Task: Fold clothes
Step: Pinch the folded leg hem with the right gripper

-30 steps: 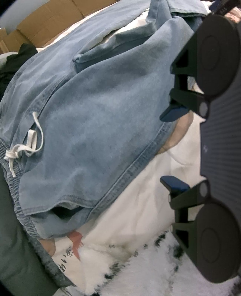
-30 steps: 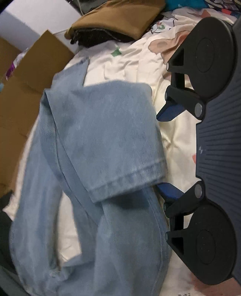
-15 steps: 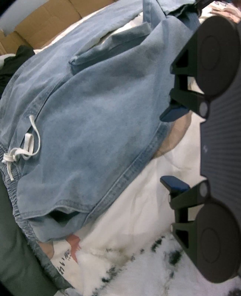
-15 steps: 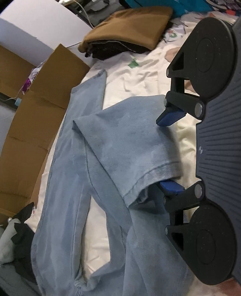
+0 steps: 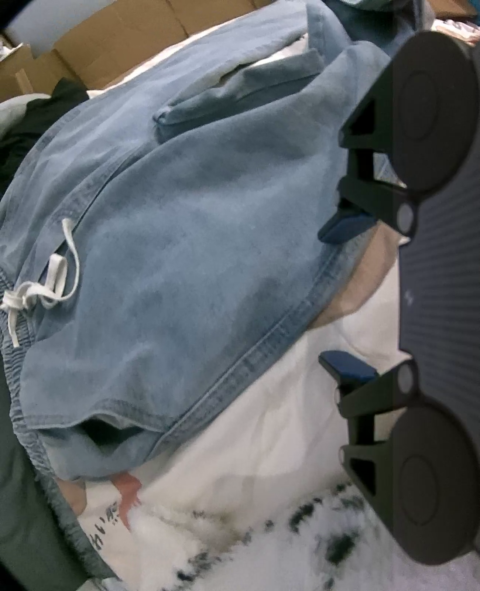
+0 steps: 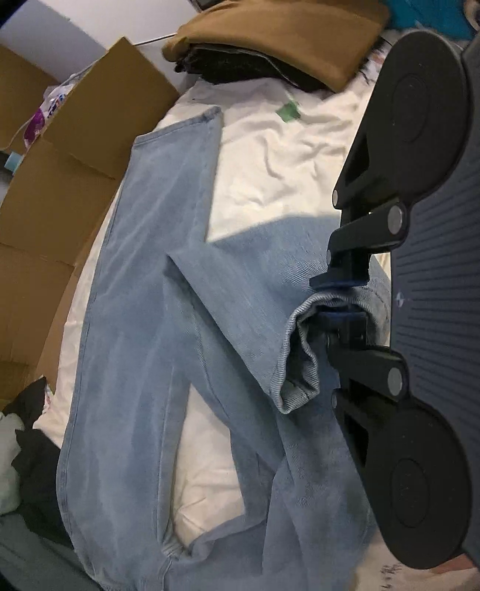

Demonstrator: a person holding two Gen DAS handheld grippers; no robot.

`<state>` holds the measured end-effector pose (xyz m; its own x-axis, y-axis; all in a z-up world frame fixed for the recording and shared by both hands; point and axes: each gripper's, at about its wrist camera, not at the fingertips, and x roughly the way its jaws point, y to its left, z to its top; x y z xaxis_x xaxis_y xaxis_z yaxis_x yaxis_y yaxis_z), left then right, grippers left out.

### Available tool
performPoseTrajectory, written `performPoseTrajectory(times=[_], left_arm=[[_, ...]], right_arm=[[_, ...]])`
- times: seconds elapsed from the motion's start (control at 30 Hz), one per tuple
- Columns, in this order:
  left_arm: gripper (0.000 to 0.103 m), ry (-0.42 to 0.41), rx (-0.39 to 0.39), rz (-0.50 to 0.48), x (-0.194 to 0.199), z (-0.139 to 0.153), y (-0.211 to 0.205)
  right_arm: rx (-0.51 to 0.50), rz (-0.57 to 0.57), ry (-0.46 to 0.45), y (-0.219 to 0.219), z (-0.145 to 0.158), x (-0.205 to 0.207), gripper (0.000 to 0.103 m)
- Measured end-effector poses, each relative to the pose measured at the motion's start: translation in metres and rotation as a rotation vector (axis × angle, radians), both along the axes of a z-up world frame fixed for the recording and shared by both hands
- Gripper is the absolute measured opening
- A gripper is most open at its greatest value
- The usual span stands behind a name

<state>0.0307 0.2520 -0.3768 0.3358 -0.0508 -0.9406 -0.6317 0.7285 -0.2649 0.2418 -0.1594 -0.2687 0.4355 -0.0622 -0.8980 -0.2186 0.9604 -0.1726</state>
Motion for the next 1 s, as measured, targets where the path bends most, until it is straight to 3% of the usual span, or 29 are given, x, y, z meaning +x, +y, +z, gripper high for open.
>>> performPoseTrajectory(times=[0.23, 0.43, 0.57, 0.67, 1.0], left_arm=[[0.067, -0.012, -0.013, -0.007, 0.005, -0.005, 0.003], [0.067, -0.011, -0.008, -0.021, 0.005, -0.005, 0.005], [0.067, 0.002, 0.017, -0.04, 0.003, -0.001, 0.003], [0.067, 0.017, 0.046, -0.053, 0.007, 0.0, 0.0], [0.067, 0.064, 0.096, -0.058, 0.021, 0.004, -0.003]], right_arm=[[0.014, -0.032, 0.043, -0.059, 0.035, 0.011, 0.005], [-0.011, 0.016, 0.093, -0.089, 0.054, 0.03, 0.003], [-0.001, 0.1, 0.2, -0.095, 0.071, 0.067, 0.003], [0.005, 0.117, 0.231, -0.105, 0.083, 0.1, 0.003], [0.067, 0.008, 0.295, -0.152, 0.055, 0.148, 0.003]])
